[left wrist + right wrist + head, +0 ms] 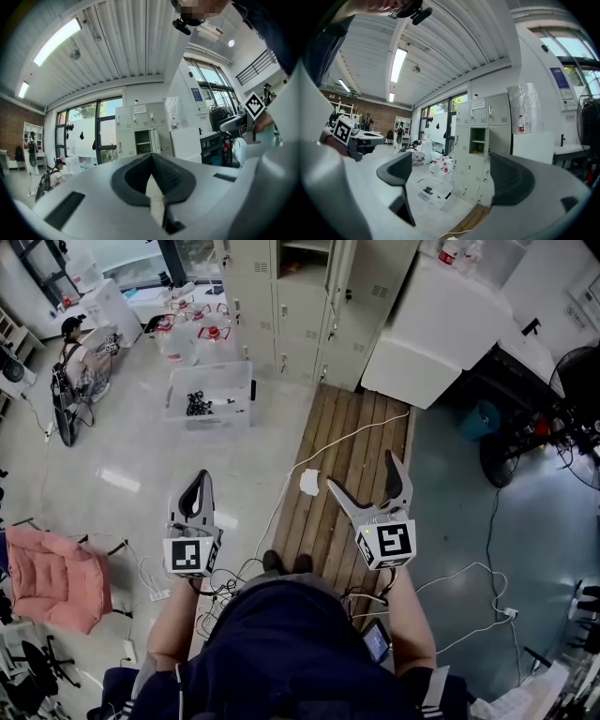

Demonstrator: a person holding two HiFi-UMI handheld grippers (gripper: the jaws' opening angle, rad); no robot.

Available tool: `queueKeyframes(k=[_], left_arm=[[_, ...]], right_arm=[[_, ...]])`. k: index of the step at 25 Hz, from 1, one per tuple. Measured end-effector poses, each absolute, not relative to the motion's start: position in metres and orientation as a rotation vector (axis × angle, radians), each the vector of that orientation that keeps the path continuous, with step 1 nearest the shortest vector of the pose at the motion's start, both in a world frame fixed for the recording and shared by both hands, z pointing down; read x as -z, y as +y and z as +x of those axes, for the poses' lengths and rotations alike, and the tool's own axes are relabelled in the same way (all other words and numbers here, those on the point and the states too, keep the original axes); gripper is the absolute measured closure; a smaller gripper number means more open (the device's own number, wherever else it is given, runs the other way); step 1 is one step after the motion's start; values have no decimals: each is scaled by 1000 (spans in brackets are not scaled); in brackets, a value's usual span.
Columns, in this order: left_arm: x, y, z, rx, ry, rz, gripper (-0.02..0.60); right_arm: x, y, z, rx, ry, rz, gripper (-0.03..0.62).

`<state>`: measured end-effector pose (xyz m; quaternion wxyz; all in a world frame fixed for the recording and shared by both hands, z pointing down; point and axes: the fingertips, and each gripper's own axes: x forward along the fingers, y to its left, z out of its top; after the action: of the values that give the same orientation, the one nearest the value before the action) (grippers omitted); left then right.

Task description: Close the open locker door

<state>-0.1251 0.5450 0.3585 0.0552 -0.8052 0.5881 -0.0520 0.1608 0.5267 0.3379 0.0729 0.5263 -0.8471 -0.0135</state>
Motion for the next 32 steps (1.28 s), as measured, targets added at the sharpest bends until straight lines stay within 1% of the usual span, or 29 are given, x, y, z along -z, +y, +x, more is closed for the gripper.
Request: queueKeyframes(k=[2,14,18,26,32], left_arm=[[-359,543,-131,155,1780,-2450,579],[-358,508,-152,104,1704,-2516,579],[-367,487,-154,147,1673,-2511,580],[-376,427,-132,167,1707,-2497,580],[-378,336,-94,147,1802,-2442,579]], right_arm=[[-332,520,157,52,-2554,1582,45],[-326,471,134,63,-2519,1664,48],[-329,450,137,59,-2507,1669,51],[-333,376,162,65,-2527,1650,60],[-339,273,201,61,-2608,1596,69]])
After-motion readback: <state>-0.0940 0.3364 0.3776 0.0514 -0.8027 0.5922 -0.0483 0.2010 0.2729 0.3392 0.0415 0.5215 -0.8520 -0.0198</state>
